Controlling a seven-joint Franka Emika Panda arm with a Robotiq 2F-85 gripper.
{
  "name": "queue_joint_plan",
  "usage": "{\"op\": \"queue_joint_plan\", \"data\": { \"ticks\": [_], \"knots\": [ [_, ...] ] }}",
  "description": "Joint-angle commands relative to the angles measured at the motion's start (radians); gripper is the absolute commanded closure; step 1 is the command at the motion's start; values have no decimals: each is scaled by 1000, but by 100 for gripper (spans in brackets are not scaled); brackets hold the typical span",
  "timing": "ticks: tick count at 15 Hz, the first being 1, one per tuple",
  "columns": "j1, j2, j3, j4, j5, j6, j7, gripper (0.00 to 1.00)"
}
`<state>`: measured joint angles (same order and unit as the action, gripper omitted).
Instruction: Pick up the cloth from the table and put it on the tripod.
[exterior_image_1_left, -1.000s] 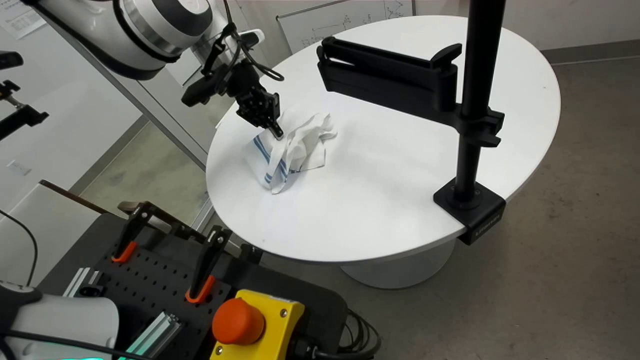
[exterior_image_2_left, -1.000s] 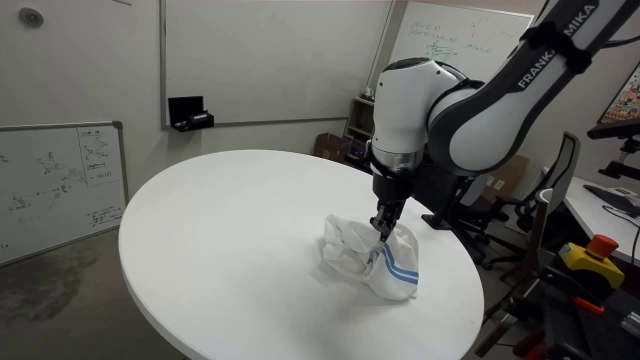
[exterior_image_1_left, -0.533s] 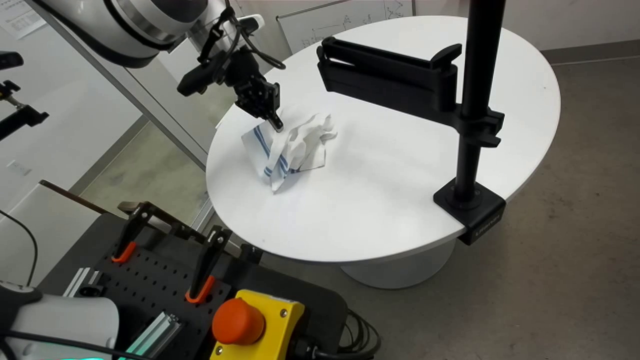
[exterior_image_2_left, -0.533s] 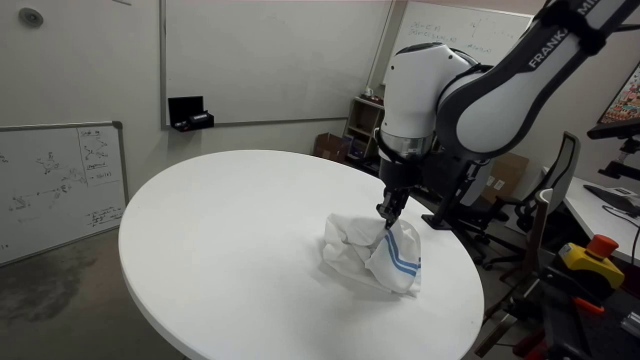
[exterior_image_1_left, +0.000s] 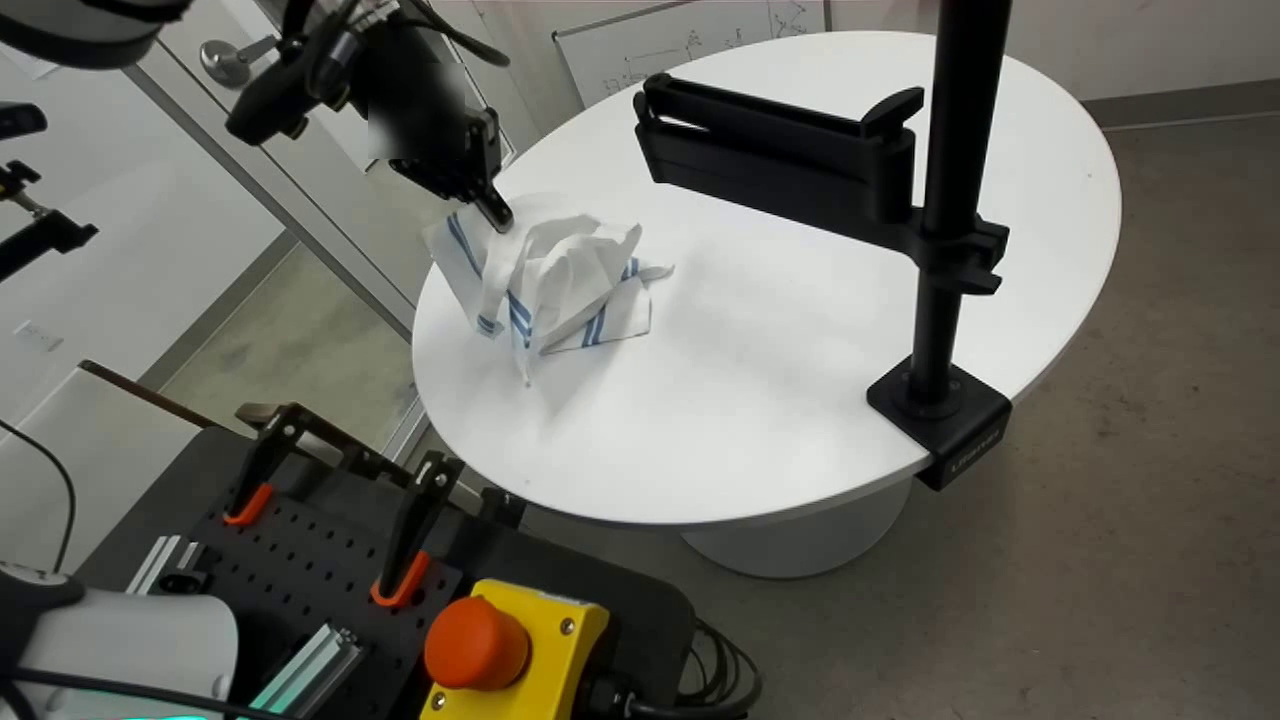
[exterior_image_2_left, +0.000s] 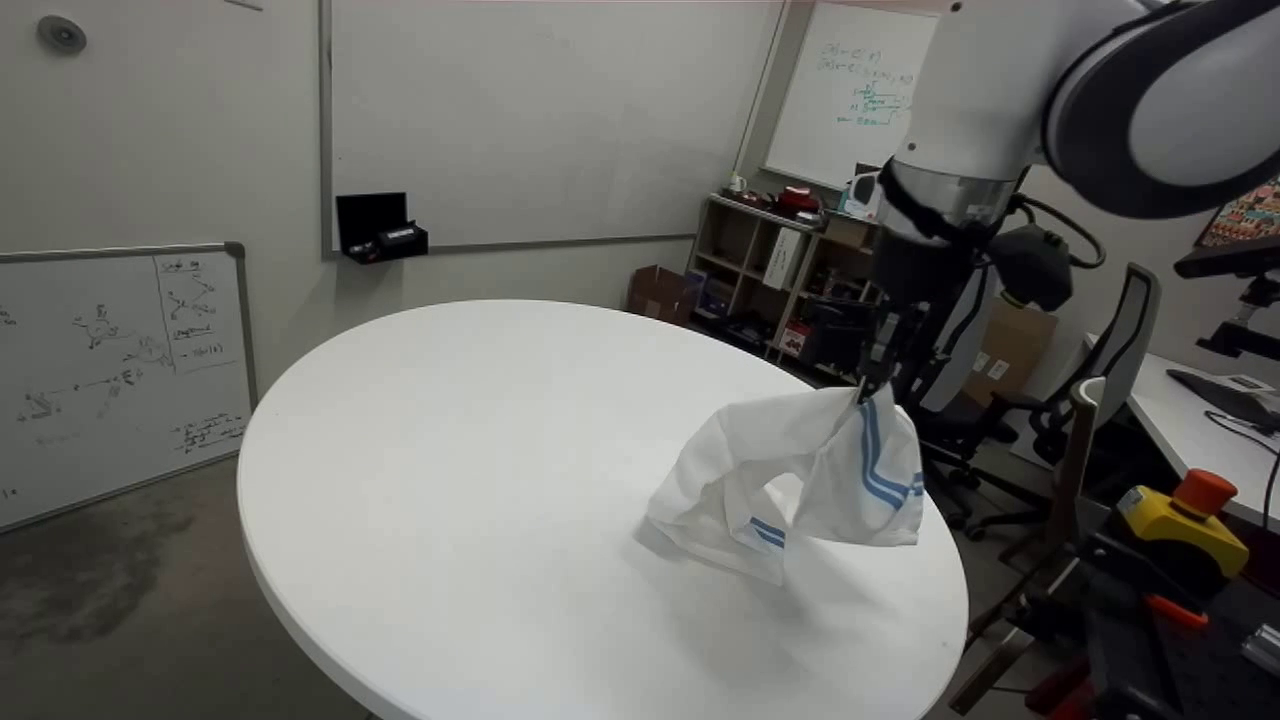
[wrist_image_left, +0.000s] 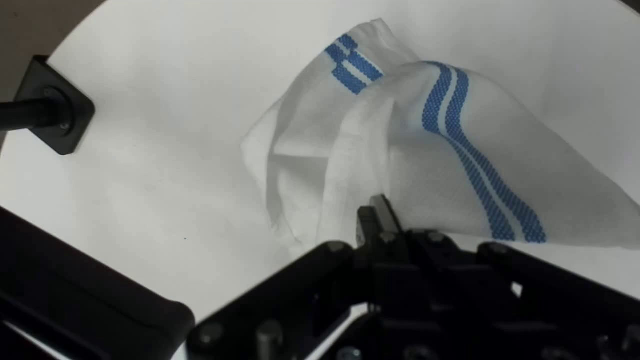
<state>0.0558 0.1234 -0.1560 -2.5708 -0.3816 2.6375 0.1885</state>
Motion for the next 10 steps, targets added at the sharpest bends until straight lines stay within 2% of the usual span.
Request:
{"op": "queue_joint_plan", "data": {
  "ticks": [1,6,7,10],
  "knots": [
    [-72,-254,9,-157,23,8,-101,99],
    [-175,-533,-2,-242,52,-23,-192,99],
    [-187,-529,-4,-183,73,-44,-209,99],
    [-254,-659,0,-178,67,-67,-213,99]
  ]
}}
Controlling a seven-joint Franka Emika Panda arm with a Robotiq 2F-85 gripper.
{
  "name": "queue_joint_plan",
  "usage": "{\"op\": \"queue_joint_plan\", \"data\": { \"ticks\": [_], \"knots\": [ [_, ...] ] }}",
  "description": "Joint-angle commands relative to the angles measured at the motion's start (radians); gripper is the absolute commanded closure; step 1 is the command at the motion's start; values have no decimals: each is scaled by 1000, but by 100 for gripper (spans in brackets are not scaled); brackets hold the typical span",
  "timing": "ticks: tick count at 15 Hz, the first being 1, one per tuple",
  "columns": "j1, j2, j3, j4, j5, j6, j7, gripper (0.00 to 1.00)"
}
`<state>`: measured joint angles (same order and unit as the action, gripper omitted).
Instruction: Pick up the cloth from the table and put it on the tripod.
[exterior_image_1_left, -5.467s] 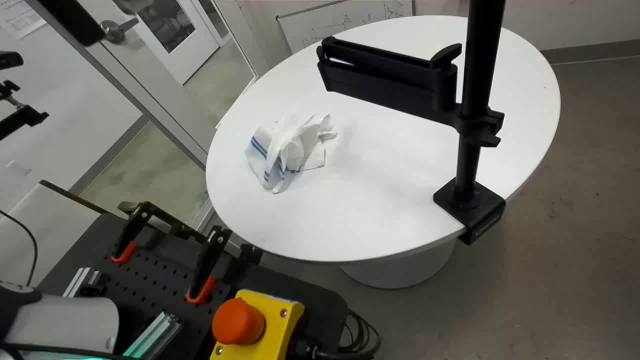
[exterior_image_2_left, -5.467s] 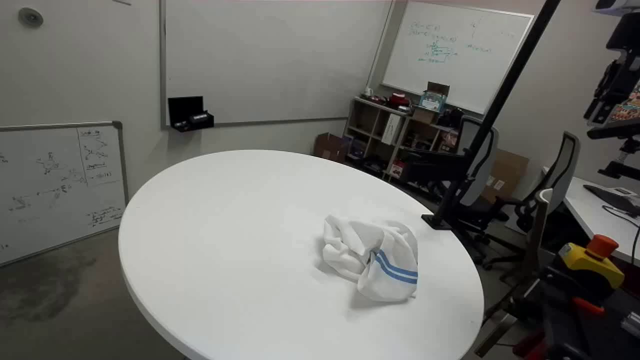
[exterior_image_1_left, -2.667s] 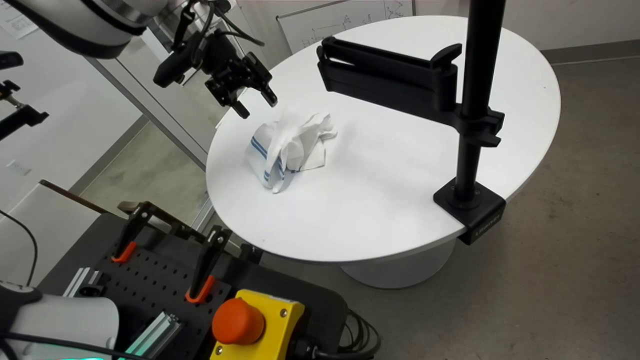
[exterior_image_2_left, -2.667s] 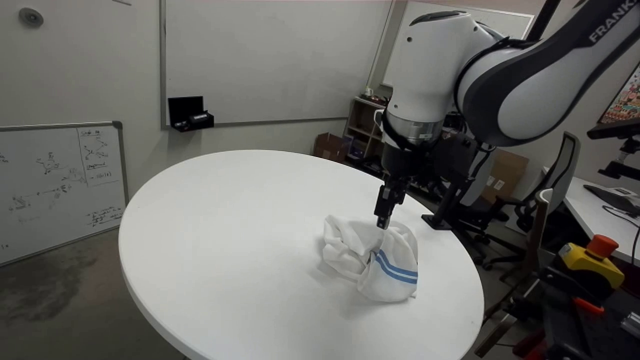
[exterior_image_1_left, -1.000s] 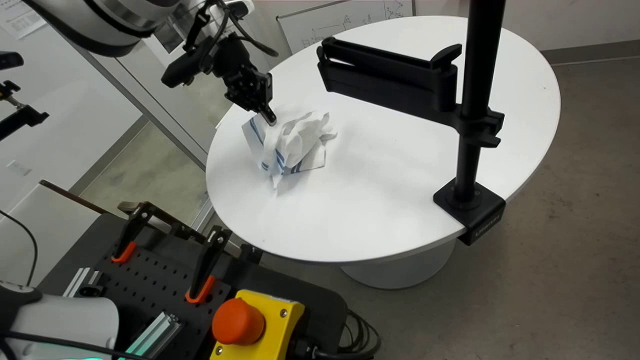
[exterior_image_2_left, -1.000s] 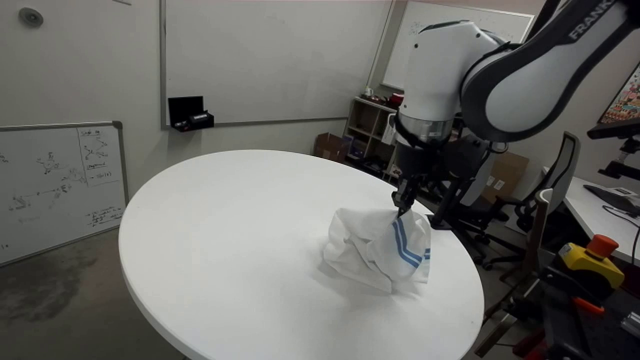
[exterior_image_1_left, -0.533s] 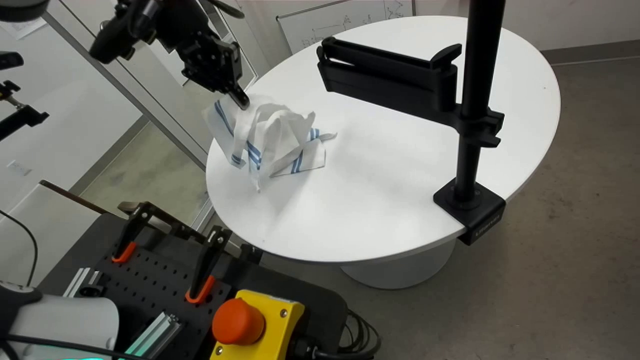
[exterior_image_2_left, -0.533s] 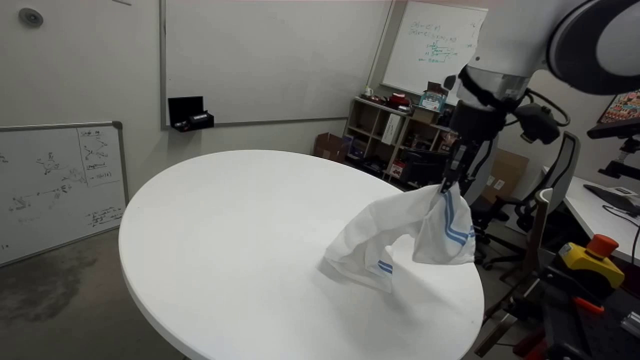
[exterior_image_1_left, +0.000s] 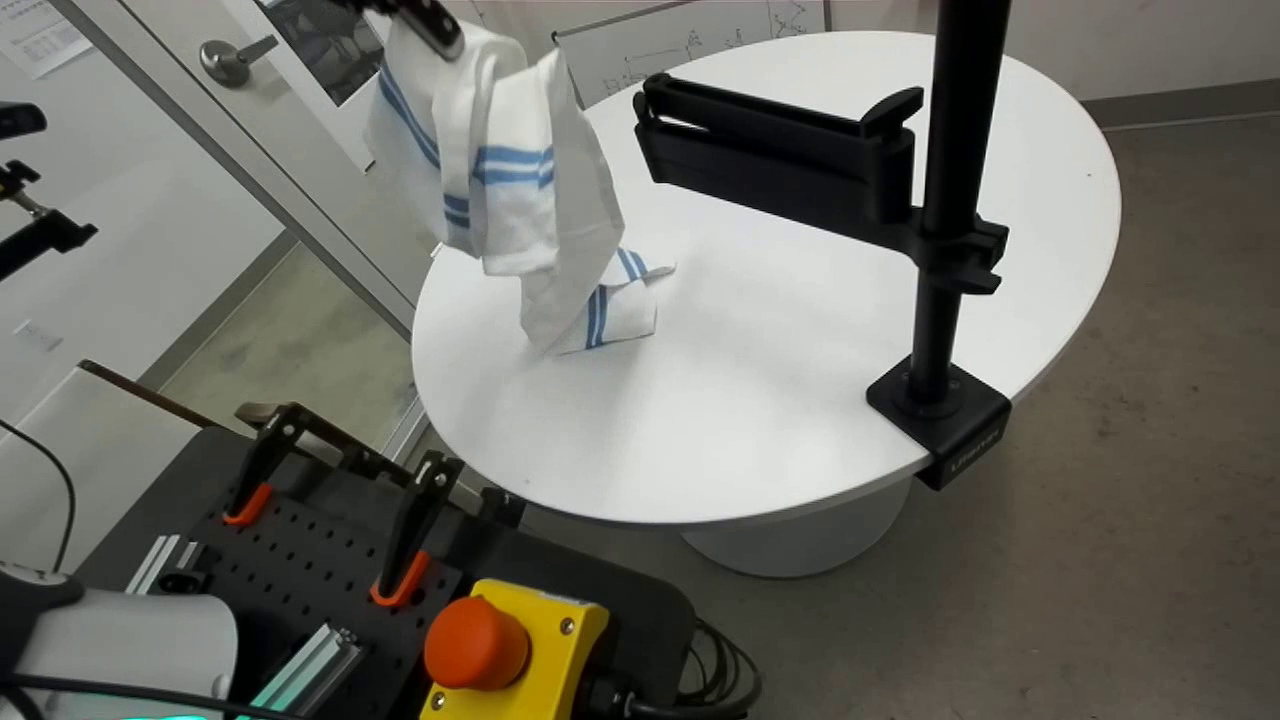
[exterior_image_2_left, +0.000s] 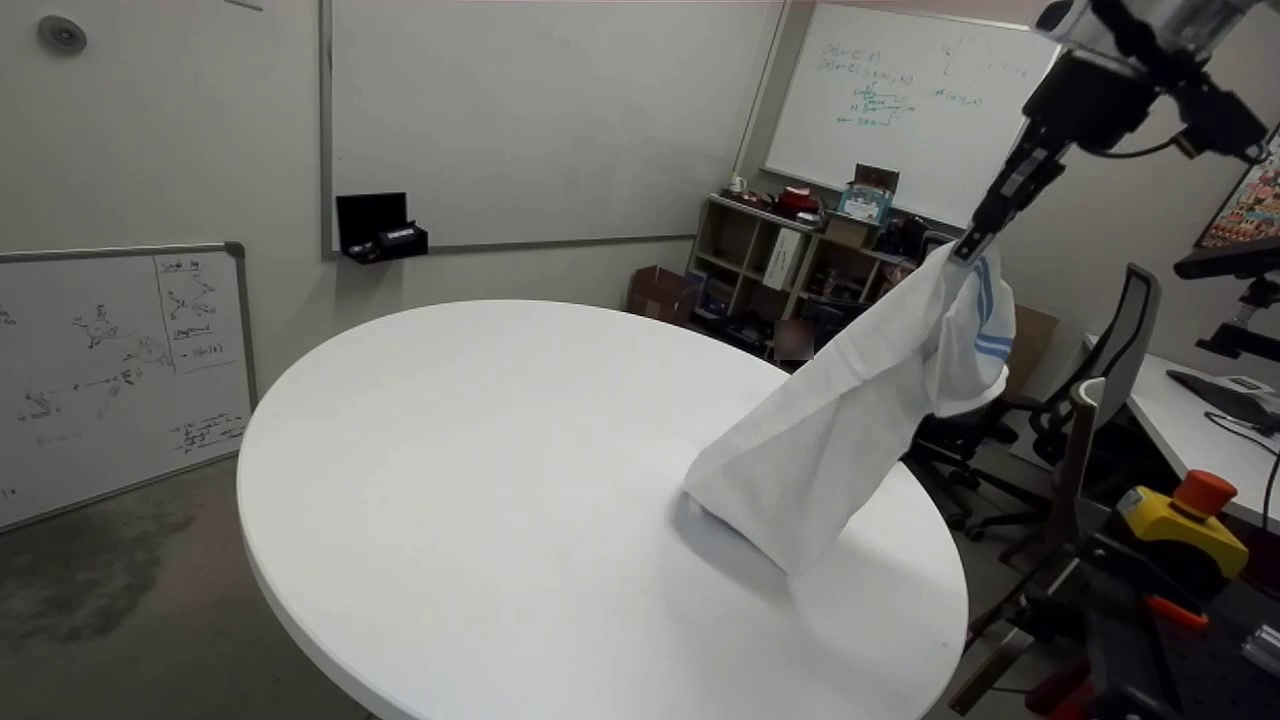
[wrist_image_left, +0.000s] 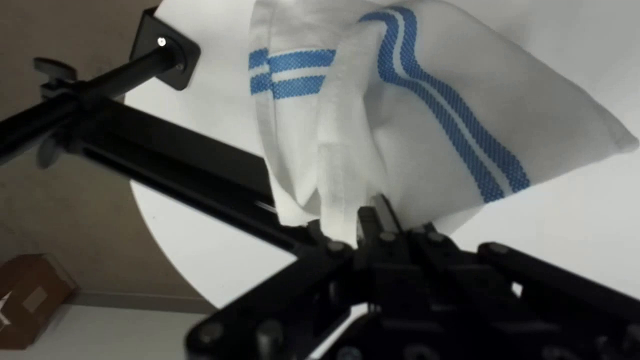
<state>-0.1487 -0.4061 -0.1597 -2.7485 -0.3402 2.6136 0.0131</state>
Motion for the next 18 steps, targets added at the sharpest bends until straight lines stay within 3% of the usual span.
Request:
{"op": "queue_joint_plan", "data": {
  "ticks": [1,4,7,13,18],
  "knots": [
    [-71,-157,4,5,22,-43,-31,99],
    [-135,-226,6,34,18,-58,-13,99],
    [-193,-219,12,94,9,-66,7,99],
    [-267,-26,28,300,-14,-112,65,99],
    [-242,165,24,491,-22,-185,109,99]
  ]
}}
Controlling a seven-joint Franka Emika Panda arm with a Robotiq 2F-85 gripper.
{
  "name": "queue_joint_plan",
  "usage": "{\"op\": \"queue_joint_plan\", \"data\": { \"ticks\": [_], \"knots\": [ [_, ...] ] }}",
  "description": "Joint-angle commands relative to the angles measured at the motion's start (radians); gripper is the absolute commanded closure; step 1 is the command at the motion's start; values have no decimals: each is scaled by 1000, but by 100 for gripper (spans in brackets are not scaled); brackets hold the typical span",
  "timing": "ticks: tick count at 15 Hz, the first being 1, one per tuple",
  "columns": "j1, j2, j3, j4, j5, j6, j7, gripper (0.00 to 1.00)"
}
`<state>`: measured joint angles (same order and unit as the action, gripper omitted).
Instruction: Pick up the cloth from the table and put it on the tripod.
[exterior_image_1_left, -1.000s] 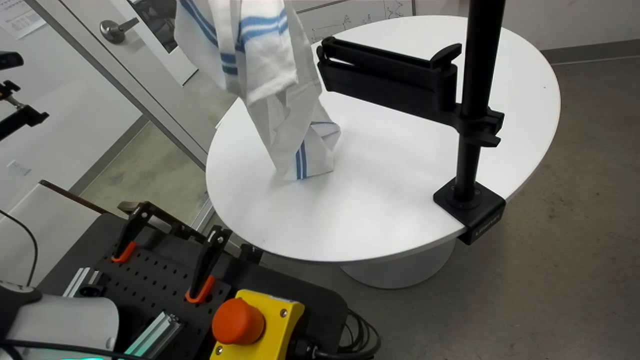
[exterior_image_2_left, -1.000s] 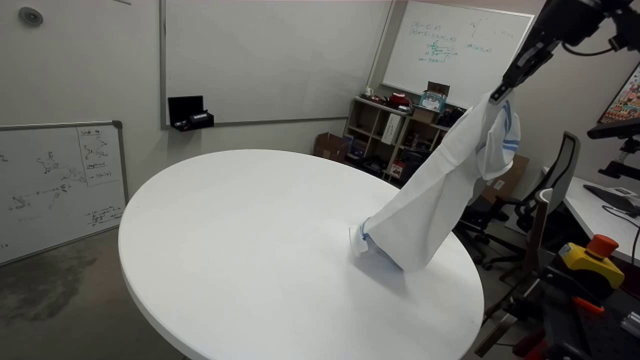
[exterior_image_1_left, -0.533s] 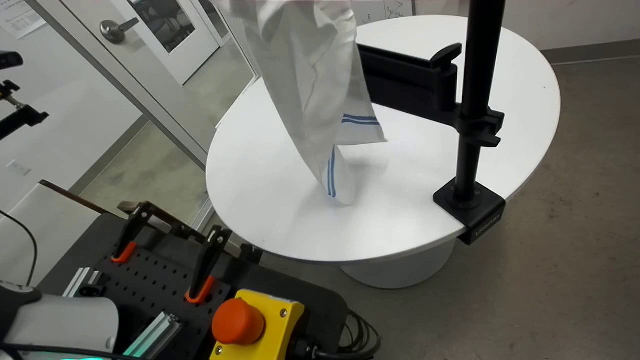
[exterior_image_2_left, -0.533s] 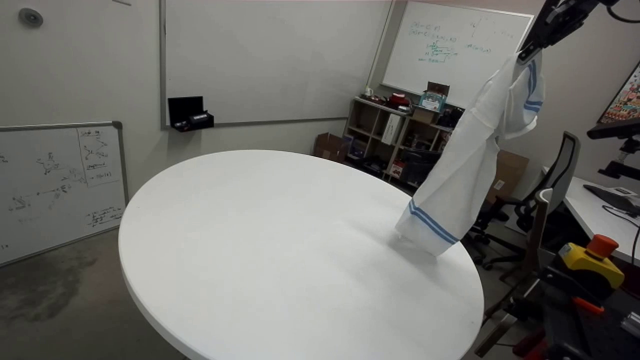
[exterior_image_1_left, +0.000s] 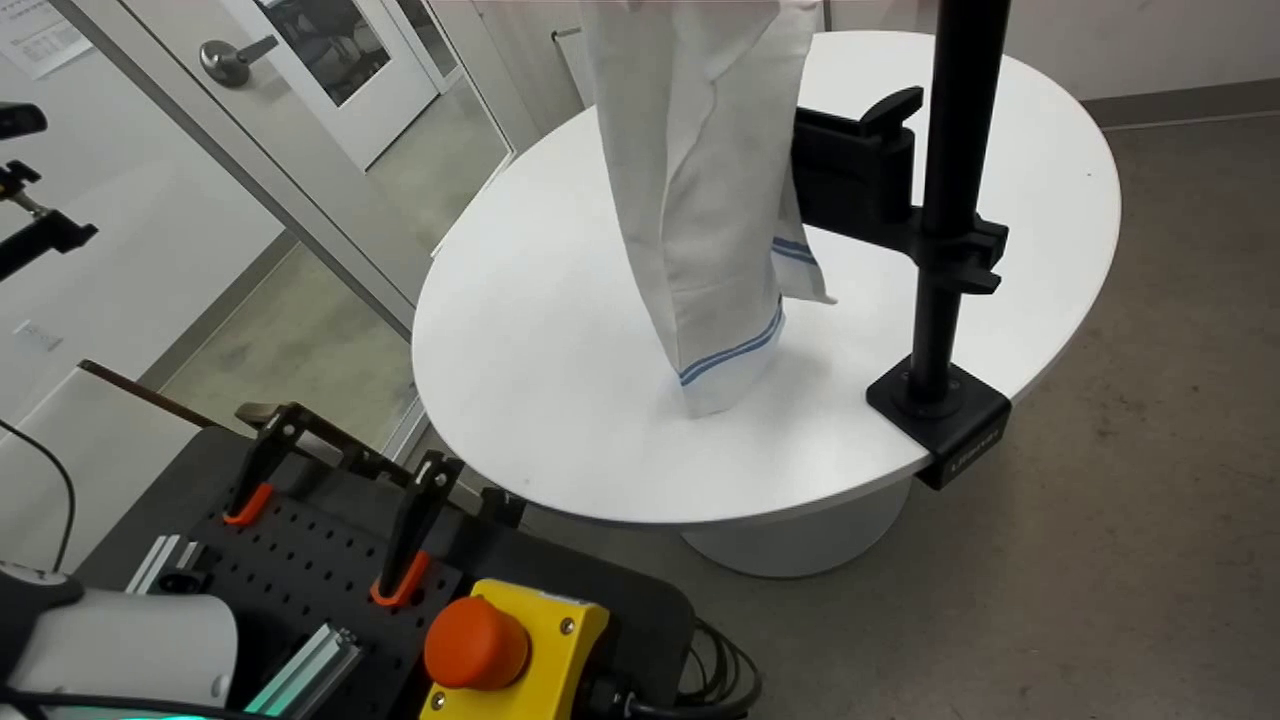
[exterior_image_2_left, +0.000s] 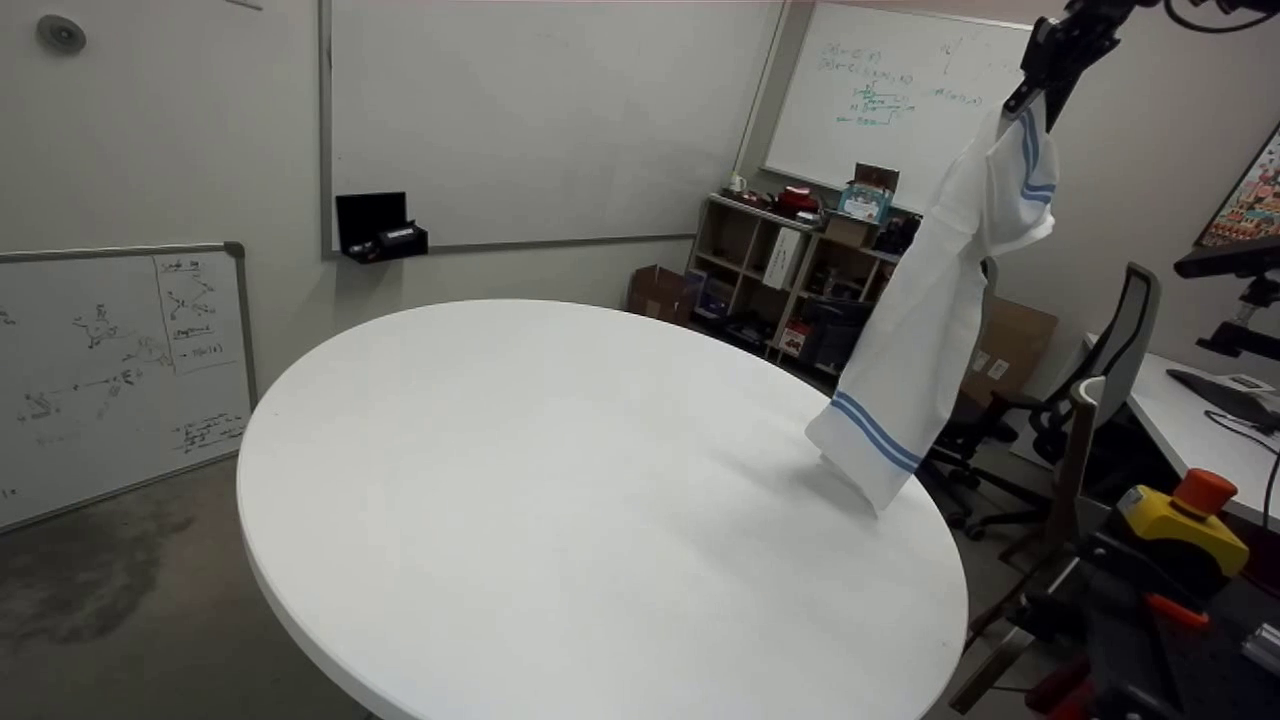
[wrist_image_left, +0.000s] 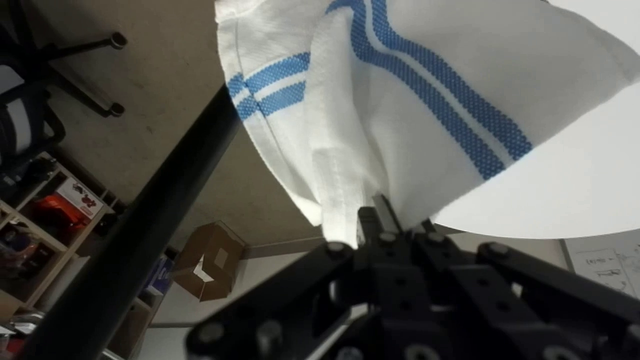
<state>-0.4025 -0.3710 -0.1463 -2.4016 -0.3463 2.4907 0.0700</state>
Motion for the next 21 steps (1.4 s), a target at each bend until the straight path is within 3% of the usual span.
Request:
{"op": "queue_joint_plan", "data": {
  "ticks": [1,14,15,16,21],
  "knots": [
    [19,160,8,176,-17,-76,65,99],
    [135,567,-56,621,-19,-327,254,99],
    [142,589,-63,647,-11,-350,257,72],
    [148,608,-69,668,-11,-366,261,71],
    [170,669,-87,742,0,-422,257,35]
  ]
}}
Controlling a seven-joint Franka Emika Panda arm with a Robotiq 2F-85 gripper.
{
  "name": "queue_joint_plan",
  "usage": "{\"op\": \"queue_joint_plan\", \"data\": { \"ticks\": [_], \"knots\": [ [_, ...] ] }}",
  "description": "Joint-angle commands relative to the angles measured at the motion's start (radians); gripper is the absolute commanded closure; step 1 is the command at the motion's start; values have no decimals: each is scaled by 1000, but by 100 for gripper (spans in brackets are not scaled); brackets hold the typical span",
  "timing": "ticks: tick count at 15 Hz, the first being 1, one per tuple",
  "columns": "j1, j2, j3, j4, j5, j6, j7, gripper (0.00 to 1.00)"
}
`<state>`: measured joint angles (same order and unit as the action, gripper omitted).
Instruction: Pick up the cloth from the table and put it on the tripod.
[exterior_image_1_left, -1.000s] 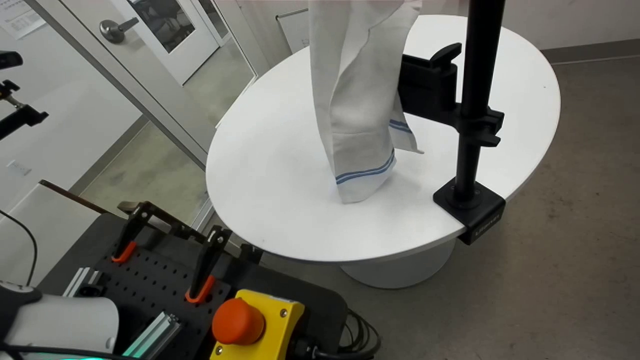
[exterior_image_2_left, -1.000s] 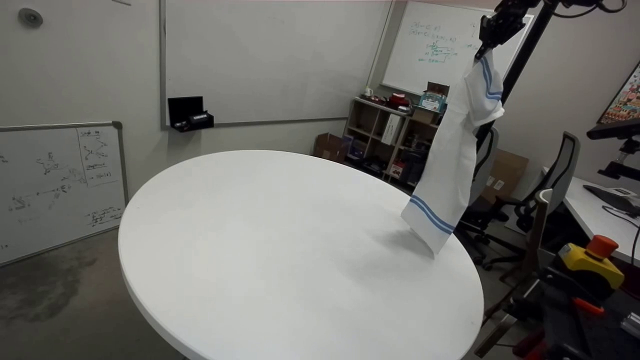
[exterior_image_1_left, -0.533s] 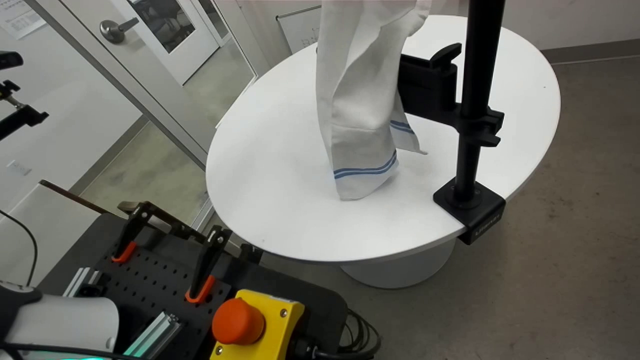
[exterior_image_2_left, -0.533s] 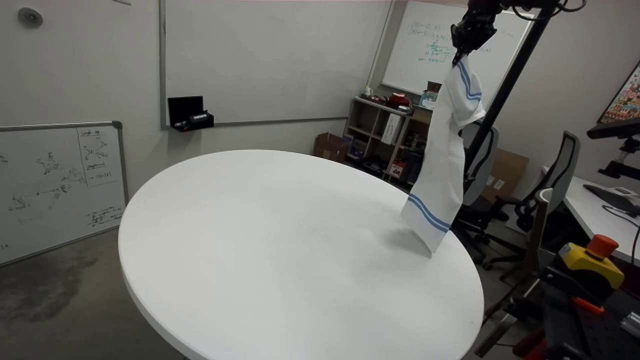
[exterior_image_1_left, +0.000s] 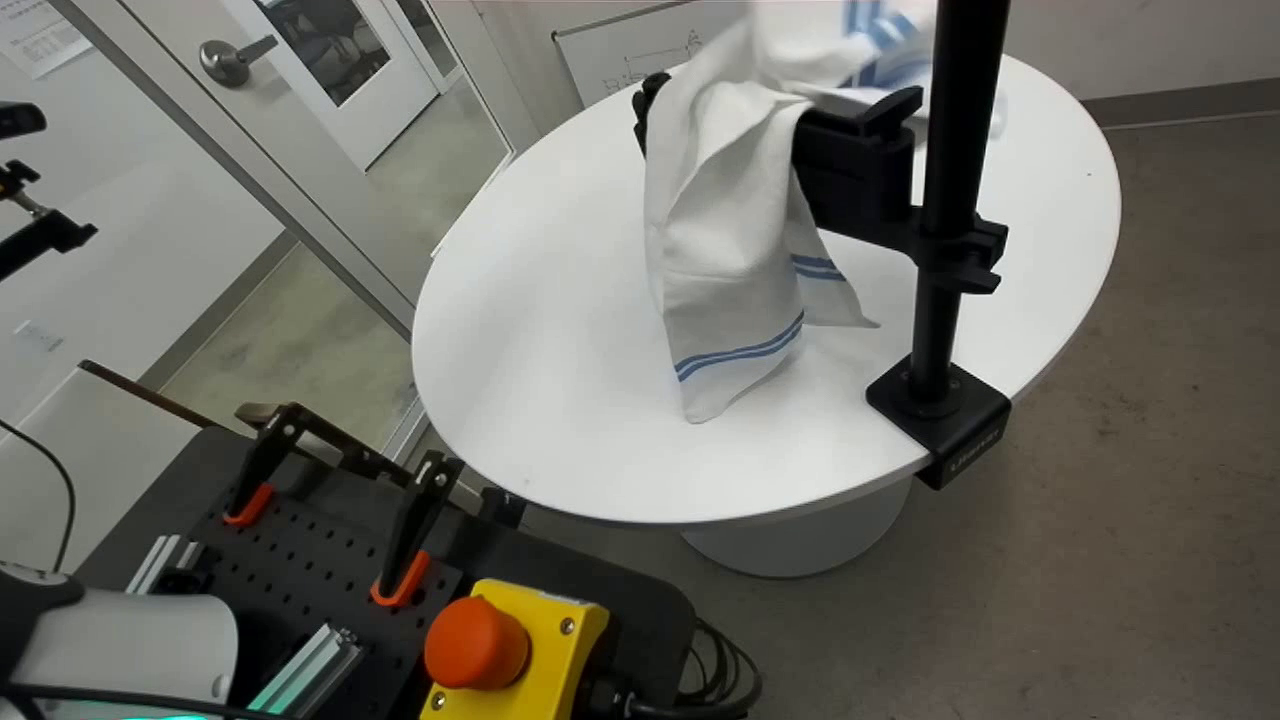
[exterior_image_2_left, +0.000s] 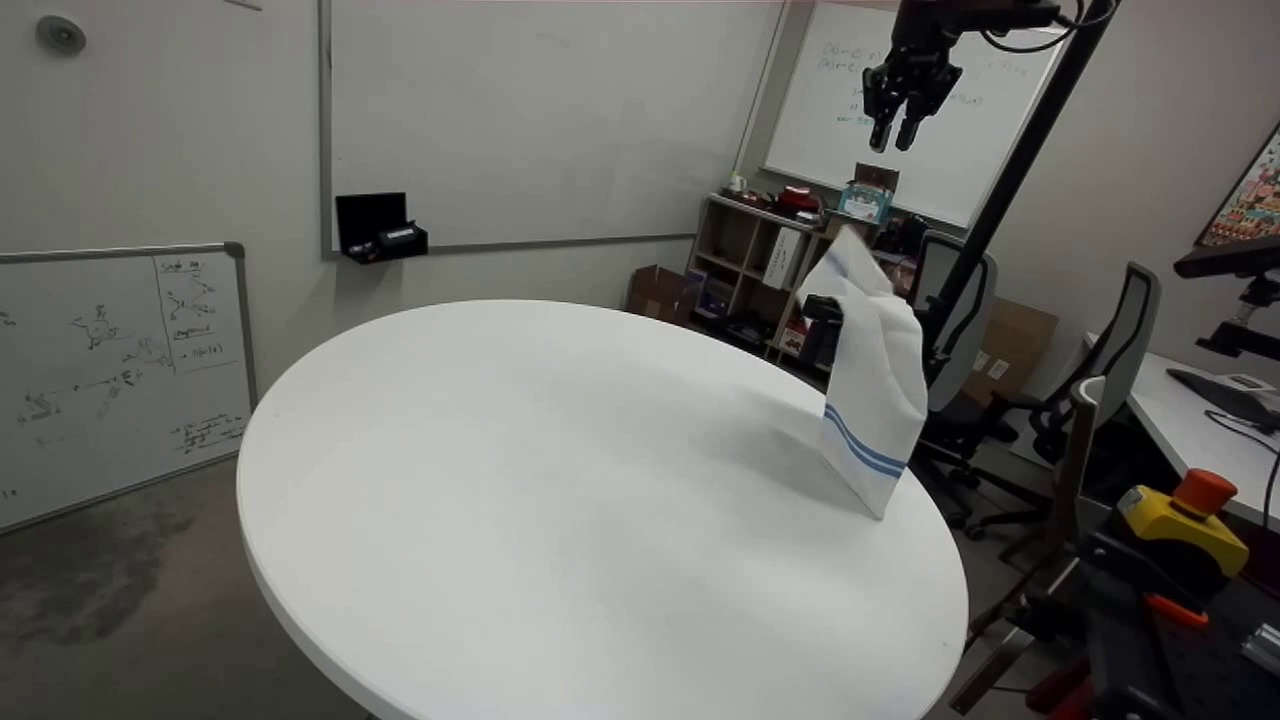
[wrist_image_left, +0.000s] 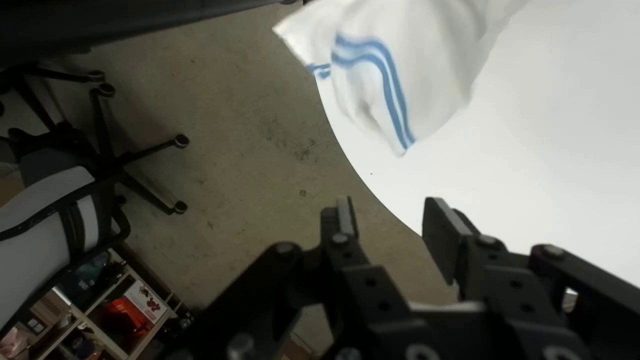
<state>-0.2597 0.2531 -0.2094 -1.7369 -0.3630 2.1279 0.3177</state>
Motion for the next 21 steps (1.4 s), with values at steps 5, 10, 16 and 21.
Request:
{"op": "queue_joint_plan", "data": {
  "ticks": [5,10,16,21],
  "knots": [
    [37,30,-21,81,26,-56,-13,1],
    [47,-52,5,-1,74,-50,-120,0],
    [58,-191,58,-156,199,-101,-410,0],
    [78,-218,67,-195,220,-99,-500,0]
  ]
}}
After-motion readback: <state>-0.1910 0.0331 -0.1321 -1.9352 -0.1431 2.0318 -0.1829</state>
